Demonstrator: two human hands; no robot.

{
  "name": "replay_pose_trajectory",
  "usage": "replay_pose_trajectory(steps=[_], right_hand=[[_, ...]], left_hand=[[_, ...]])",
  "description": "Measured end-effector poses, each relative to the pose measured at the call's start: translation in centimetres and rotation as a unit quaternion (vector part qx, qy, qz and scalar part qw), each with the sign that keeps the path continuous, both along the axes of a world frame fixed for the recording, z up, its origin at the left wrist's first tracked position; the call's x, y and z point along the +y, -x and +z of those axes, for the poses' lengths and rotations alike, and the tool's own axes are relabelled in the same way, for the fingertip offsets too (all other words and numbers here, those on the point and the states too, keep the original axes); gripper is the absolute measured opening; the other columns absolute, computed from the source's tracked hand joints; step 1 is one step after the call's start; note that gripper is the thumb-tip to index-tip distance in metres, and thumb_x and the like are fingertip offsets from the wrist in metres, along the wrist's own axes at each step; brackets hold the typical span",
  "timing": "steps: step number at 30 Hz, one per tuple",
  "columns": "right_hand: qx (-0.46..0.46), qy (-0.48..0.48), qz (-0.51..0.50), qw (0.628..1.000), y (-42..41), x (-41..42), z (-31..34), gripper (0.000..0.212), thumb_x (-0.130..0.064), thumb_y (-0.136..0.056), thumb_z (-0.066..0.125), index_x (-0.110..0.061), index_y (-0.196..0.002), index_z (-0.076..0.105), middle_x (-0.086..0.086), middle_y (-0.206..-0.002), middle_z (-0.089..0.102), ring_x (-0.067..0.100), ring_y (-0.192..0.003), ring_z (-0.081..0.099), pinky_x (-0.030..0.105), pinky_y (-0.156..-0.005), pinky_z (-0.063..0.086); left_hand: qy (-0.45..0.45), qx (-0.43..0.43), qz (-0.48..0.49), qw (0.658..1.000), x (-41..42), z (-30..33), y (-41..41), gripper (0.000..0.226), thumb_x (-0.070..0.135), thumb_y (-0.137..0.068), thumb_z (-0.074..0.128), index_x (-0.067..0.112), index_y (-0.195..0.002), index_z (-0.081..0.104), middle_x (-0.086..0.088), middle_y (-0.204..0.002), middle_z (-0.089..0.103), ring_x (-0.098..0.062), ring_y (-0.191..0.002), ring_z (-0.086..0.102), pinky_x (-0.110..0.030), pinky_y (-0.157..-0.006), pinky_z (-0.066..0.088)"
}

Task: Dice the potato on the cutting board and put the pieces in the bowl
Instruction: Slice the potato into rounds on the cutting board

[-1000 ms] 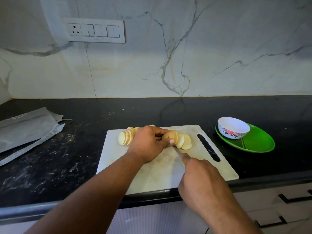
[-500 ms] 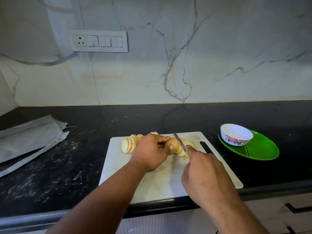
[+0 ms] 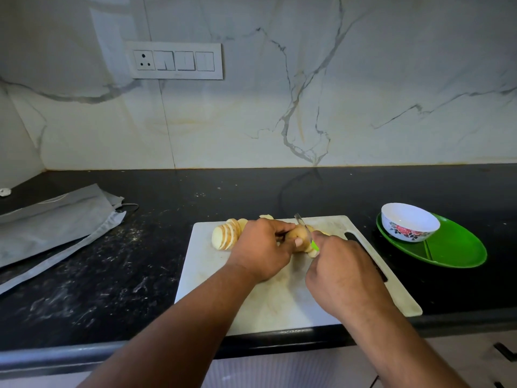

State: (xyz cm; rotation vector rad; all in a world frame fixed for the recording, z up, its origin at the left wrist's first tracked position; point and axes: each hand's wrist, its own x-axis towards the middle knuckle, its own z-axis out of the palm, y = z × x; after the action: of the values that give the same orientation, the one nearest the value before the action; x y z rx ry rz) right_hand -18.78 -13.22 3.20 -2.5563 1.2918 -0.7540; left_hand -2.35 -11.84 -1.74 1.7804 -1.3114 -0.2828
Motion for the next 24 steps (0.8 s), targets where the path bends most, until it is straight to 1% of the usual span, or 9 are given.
replay_pose_trajectory(steps=[3, 7, 10, 13, 15, 17, 19, 21, 24], right_hand=[[-0.014, -0.022, 0.015, 1.000, -0.5, -0.6, -0.3, 0.050, -0.018, -0.093, 0.050, -0.030, -0.141, 0.050, -0.012, -0.072, 0.047, 0.007, -0.061, 0.047, 0.015, -0.044, 0.027], [-0.013, -0.039, 0.017, 0.999, 0.0, 0.2, -0.9, 0.049, -0.019, -0.095, 0.048, -0.030, -0.143, 0.047, -0.012, -0.071, 0.042, 0.006, -0.063, 0.045, 0.017, -0.050, 0.032], [0.010, -0.059, 0.020, 0.998, 0.7, 1.8, -1.5, 0.045, -0.022, -0.096, 0.049, -0.031, -0.141, 0.048, -0.013, -0.072, 0.041, 0.004, -0.062, 0.043, 0.016, -0.050, 0.029], [0.026, -0.070, 0.017, 0.997, 1.8, 2.9, -1.7, 0.053, -0.022, -0.095, 0.051, -0.031, -0.146, 0.040, -0.011, -0.075, 0.043, 0.007, -0.067, 0.046, 0.015, -0.051, 0.029], [0.039, -0.073, 0.016, 0.996, 2.9, 3.4, -1.4, 0.059, -0.021, -0.093, 0.051, -0.030, -0.149, 0.035, -0.009, -0.083, 0.050, 0.010, -0.074, 0.050, 0.016, -0.058, 0.036], [0.059, -0.077, 0.015, 0.995, 3.9, 4.0, -0.6, 0.060, -0.020, -0.093, 0.051, -0.030, -0.150, 0.034, -0.007, -0.097, 0.059, 0.013, -0.085, 0.057, 0.019, -0.069, 0.044], [0.079, -0.070, 0.007, 0.994, 4.7, 4.4, 0.1, 0.059, -0.020, -0.092, 0.048, -0.030, -0.149, 0.034, -0.005, -0.105, 0.063, 0.015, -0.098, 0.061, 0.022, -0.077, 0.046], [0.076, -0.030, -0.011, 0.997, 5.0, 4.1, 0.3, 0.058, -0.021, -0.092, 0.045, -0.030, -0.148, 0.034, -0.004, -0.096, 0.063, 0.016, -0.096, 0.062, 0.022, -0.073, 0.044], [0.039, 0.011, -0.015, 0.999, 4.5, 3.4, 0.2, 0.060, -0.021, -0.093, 0.044, -0.032, -0.151, 0.031, -0.005, -0.085, 0.058, 0.012, -0.074, 0.054, 0.015, -0.055, 0.036]], left_hand=[[-0.001, -0.009, -0.001, 1.000, 0.1, 0.2, 0.1, 0.031, 0.033, -0.093, 0.076, 0.028, -0.124, 0.077, 0.016, -0.113, 0.077, 0.001, -0.101, 0.069, -0.026, -0.098, 0.057], [-0.003, -0.027, 0.015, 1.000, 0.4, 0.4, 0.3, 0.033, 0.032, -0.093, 0.075, 0.026, -0.126, 0.075, 0.012, -0.115, 0.077, -0.002, -0.102, 0.070, -0.024, -0.098, 0.056], [-0.006, -0.043, 0.025, 0.999, 0.5, 0.5, 0.5, 0.035, 0.033, -0.096, 0.073, 0.023, -0.129, 0.074, 0.007, -0.118, 0.076, -0.008, -0.104, 0.070, -0.025, -0.099, 0.056], [-0.006, -0.044, 0.025, 0.999, 0.6, 0.5, 0.4, 0.035, 0.034, -0.095, 0.074, 0.022, -0.128, 0.074, 0.007, -0.119, 0.076, -0.009, -0.105, 0.070, -0.026, -0.099, 0.055], [-0.010, -0.032, 0.022, 0.999, 0.6, 0.5, 0.3, 0.037, 0.034, -0.095, 0.074, 0.022, -0.130, 0.073, 0.008, -0.121, 0.075, -0.006, -0.106, 0.069, -0.023, -0.100, 0.054], [-0.013, -0.004, 0.016, 1.000, 0.7, 0.4, 0.2, 0.039, 0.034, -0.095, 0.075, 0.022, -0.132, 0.071, 0.010, -0.121, 0.074, -0.004, -0.106, 0.069, -0.019, -0.099, 0.053], [-0.014, 0.018, 0.014, 1.000, 0.7, 0.4, 0.2, 0.039, 0.033, -0.094, 0.077, 0.023, -0.132, 0.071, 0.012, -0.119, 0.075, -0.002, -0.105, 0.070, -0.018, -0.098, 0.054], [-0.011, 0.036, 0.014, 0.999, 0.5, 0.4, 0.1, 0.040, 0.033, -0.092, 0.079, 0.024, -0.130, 0.072, 0.013, -0.117, 0.075, 0.001, -0.104, 0.070, -0.015, -0.096, 0.054], [-0.013, 0.050, 0.014, 0.999, 0.5, 0.4, 0.2, 0.042, 0.033, -0.089, 0.082, 0.024, -0.129, 0.073, 0.015, -0.115, 0.076, 0.002, -0.102, 0.071, -0.019, -0.097, 0.056]])
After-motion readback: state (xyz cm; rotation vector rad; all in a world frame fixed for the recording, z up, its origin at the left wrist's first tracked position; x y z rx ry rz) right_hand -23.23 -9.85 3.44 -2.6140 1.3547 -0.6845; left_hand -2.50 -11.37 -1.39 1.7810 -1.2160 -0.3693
